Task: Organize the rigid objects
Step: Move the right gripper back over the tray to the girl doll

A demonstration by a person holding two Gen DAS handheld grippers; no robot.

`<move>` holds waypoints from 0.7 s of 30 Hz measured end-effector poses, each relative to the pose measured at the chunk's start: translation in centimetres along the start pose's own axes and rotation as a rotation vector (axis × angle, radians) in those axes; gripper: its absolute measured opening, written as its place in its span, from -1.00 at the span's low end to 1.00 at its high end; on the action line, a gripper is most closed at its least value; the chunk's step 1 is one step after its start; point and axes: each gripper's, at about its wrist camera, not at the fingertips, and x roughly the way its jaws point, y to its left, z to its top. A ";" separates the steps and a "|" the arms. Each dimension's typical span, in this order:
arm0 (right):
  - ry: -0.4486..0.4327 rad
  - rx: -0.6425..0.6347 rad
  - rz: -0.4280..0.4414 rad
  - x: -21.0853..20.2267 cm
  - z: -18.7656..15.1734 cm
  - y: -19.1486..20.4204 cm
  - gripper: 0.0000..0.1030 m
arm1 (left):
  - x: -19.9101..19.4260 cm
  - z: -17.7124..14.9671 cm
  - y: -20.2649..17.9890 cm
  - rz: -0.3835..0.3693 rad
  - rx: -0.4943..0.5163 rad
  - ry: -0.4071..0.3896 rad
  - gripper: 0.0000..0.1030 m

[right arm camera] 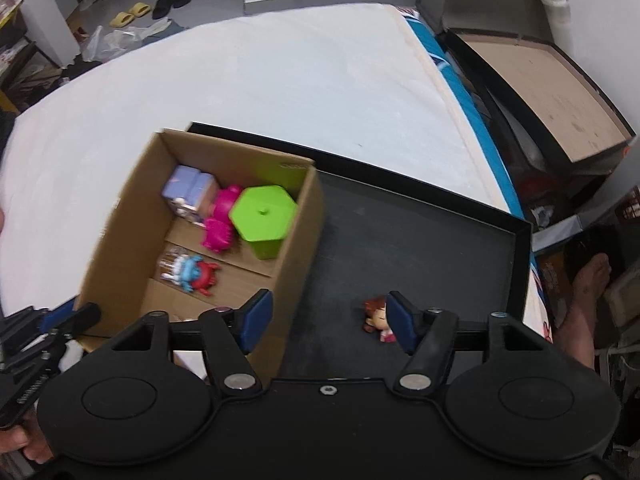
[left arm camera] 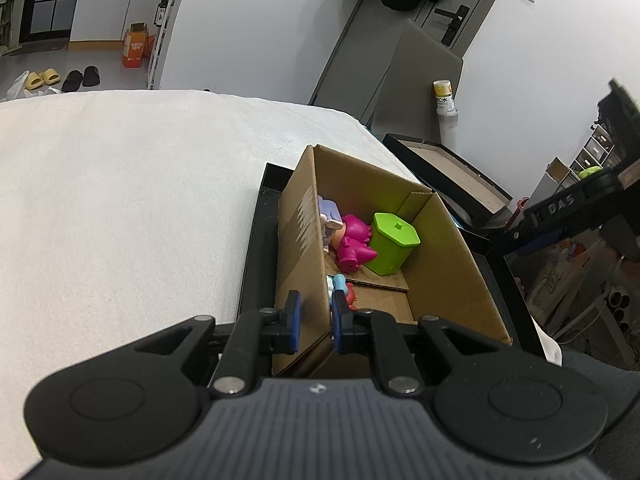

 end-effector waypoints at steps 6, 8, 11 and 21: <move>0.041 0.072 -0.012 2.5 -0.8 -2.7 0.26 | -0.1 0.0 0.1 -0.001 -0.001 0.000 -0.72; 0.053 0.096 -0.009 3.3 -1.1 -3.4 0.34 | -0.1 0.0 0.3 -0.001 0.000 0.000 -0.72; 0.050 0.112 -0.027 4.1 -1.5 -4.0 0.64 | -0.1 0.1 0.1 0.000 0.000 0.000 -0.72; 0.063 0.152 -0.039 7.0 -1.9 -5.3 0.68 | 0.0 0.0 0.0 0.001 0.003 -0.001 -0.72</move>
